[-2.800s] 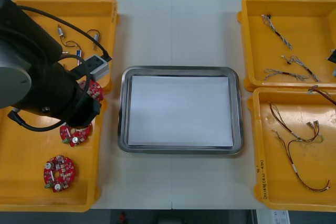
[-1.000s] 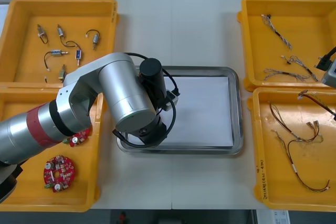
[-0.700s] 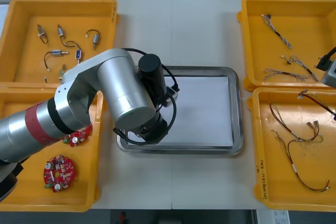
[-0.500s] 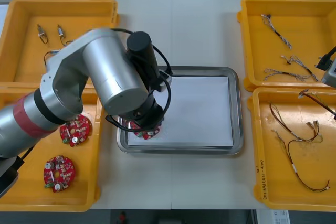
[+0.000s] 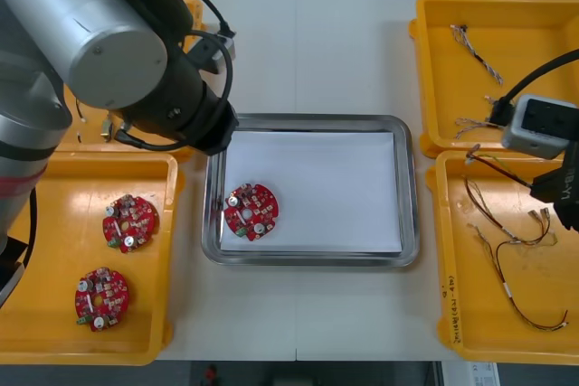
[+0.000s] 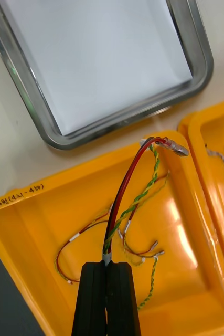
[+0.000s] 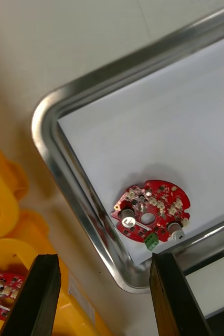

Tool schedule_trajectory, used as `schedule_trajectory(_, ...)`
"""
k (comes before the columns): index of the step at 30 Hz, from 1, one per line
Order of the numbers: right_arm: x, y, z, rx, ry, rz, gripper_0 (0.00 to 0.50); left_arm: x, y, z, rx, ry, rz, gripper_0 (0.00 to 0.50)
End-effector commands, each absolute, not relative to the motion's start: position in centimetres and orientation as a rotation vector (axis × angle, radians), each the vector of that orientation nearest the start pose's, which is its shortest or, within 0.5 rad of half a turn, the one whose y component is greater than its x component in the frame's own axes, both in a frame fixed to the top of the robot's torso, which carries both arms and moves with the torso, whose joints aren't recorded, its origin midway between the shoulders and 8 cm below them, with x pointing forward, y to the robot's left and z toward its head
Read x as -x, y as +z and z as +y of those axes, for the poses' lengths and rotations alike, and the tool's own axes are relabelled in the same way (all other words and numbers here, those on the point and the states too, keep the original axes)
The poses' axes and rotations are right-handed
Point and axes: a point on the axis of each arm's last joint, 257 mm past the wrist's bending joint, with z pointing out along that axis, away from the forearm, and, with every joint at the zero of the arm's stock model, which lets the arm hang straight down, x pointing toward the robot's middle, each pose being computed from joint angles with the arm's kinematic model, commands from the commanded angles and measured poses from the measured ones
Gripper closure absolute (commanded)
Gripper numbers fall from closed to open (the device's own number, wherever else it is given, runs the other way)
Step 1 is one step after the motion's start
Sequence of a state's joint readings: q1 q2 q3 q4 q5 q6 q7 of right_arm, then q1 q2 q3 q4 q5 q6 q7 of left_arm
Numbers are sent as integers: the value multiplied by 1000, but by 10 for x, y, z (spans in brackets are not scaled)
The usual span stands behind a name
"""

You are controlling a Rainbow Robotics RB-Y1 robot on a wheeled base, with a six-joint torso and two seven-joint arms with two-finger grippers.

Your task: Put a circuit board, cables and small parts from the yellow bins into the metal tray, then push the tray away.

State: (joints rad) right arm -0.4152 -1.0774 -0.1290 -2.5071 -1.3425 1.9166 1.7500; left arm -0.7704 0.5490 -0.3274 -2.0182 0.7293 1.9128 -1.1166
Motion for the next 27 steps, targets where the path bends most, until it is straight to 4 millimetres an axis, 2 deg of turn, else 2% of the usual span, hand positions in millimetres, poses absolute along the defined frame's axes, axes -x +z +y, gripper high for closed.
schedule_trajectory(1,-326,-77,-225,1685,-295,2094,500,-471,-92,165,-326,-42,2538,0)
schedule_trajectory(7,-336,-83,-182,1769,-294,1996,500,-490,-97,222,-128,-2,2611,0)
schedule_trajectory(8,-337,-84,-178,1776,-296,1986,500,-492,-96,226,-110,-4,2615,0)
schedule_trajectory(13,-344,-95,-148,1853,-307,1932,500,-506,-87,273,23,-9,2623,0)
schedule_trajectory(15,-347,-100,-140,1877,-314,1925,500,-510,-83,289,55,0,2618,0)
schedule_trajectory(19,-355,-112,-124,1912,-321,1924,500,-517,-92,319,90,58,2638,0)
schedule_trajectory(27,-373,-136,-89,1924,-314,1916,500,-548,-99,346,139,74,2575,0)
